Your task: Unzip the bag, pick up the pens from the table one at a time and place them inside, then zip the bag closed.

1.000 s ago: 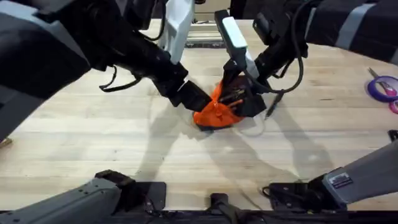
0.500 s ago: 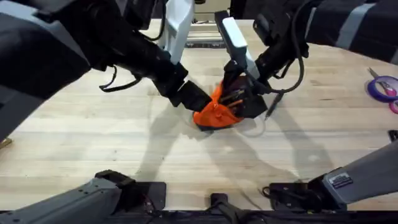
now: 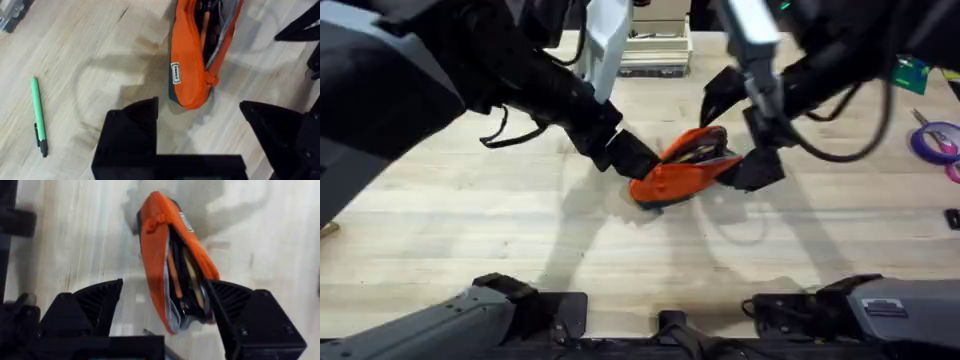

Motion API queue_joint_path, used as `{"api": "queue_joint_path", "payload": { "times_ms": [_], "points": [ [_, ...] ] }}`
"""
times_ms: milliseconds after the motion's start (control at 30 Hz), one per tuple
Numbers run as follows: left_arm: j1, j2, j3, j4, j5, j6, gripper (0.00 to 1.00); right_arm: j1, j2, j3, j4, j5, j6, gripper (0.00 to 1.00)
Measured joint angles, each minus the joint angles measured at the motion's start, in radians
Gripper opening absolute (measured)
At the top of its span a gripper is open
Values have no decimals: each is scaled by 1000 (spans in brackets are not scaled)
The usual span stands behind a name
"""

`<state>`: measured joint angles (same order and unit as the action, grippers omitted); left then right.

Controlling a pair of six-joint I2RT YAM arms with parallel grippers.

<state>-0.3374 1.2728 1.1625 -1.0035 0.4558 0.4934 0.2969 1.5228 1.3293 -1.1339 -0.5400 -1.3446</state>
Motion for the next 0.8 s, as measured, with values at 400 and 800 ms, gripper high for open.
{"api": "queue_joint_path", "payload": {
  "times_ms": [400,800],
  "points": [
    [0,0,0,0,0,0,993,-135,-249,0,-4,53,342,998],
    [0,0,0,0,0,0,994,-198,-399,0,3,505,909,998]
  ]
}}
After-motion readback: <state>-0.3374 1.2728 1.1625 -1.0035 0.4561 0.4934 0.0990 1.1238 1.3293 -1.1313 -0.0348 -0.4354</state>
